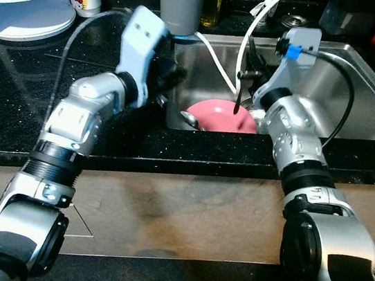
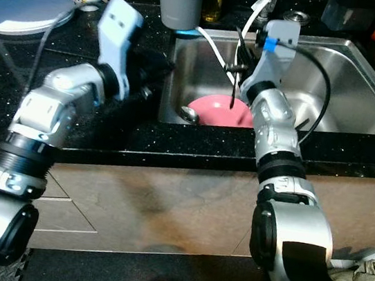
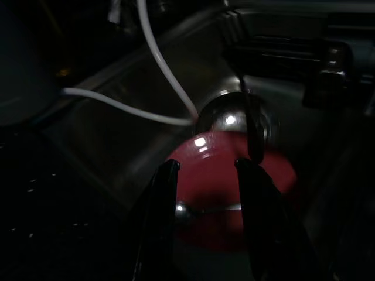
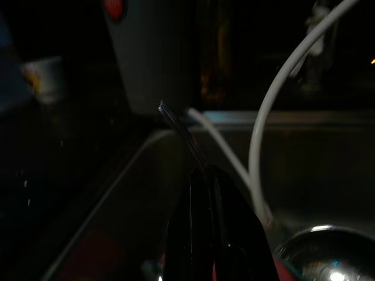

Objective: Kitchen organization

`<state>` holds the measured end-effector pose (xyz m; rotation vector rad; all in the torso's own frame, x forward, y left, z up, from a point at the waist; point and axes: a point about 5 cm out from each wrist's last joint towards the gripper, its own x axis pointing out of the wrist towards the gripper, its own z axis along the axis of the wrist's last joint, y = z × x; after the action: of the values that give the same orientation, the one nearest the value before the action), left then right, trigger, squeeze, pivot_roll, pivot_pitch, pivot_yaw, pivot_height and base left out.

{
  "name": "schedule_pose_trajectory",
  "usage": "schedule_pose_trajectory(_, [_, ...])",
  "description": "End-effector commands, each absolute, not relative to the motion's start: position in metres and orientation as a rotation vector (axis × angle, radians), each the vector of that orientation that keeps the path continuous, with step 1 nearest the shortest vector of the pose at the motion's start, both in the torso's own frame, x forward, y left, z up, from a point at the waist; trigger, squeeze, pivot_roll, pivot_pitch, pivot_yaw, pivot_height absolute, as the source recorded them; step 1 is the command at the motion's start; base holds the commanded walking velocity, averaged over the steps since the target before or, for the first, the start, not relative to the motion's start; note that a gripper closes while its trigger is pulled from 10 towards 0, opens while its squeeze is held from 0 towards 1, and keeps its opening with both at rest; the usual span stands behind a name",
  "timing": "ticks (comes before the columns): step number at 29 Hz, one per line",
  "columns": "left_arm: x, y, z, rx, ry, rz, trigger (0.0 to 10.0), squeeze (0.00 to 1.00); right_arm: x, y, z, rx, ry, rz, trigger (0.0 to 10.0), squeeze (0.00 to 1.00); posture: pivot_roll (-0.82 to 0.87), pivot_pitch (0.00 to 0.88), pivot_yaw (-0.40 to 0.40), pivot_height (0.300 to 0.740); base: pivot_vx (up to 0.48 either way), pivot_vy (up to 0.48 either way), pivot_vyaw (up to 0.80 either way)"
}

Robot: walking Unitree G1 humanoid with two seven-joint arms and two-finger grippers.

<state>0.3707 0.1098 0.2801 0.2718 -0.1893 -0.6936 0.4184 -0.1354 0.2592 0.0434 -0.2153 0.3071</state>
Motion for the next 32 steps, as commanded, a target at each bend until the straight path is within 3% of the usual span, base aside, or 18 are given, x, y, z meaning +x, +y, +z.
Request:
schedule_pose_trajectory(1, [0.371,0.117,0.269,0.352,-0.152,-0.692,10.0,0.0,0.42,-0.123,0.264,-0.017,-0.209,0.341,0.0,0.0,0.04,0.161,0.035,0.74,0.0,0.0,0.0])
schedule_pose_trajectory(7, [0.37,0.121,0.269,0.378,-0.149,-0.691,10.0,0.0,0.421,-0.114,0.261,-0.086,-0.153,0.376,0.0,0.0,0.05,0.165,0.032,0.74,0.0,0.0,0.0])
schedule_pose_trajectory(10, [0.369,0.125,0.27,0.392,-0.138,-0.701,10.0,0.0,0.422,-0.102,0.257,-0.236,-0.07,0.444,0.0,0.0,0.05,0.163,0.032,0.74,0.0,0.0,0.0])
schedule_pose_trajectory(20, [0.36,0.116,0.27,0.343,-0.129,-0.815,10.0,0.0,0.421,-0.103,0.241,-0.475,0.146,0.53,0.0,0.0,0.04,0.155,0.028,0.74,0.0,0.0,0.0])
schedule_pose_trajectory(30, [0.352,0.112,0.266,0.345,-0.082,-0.901,10.0,0.0,0.418,-0.102,0.232,-0.552,0.245,0.61,0.0,0.0,0.04,0.143,0.025,0.74,0.0,0.0,0.0])
schedule_pose_trajectory(31, [0.351,0.112,0.264,0.349,-0.063,-0.917,10.0,0.0,0.418,-0.103,0.23,-0.561,0.255,0.613,1.5,0.0,0.04,0.141,0.025,0.74,0.0,0.0,0.0])
schedule_pose_trajectory(32, [0.35,0.112,0.263,0.352,-0.05,-0.928,10.0,0.0,0.418,-0.103,0.229,-0.567,0.261,0.615,1.5,0.0,0.04,0.141,0.026,0.74,0.0,0.0,0.0])
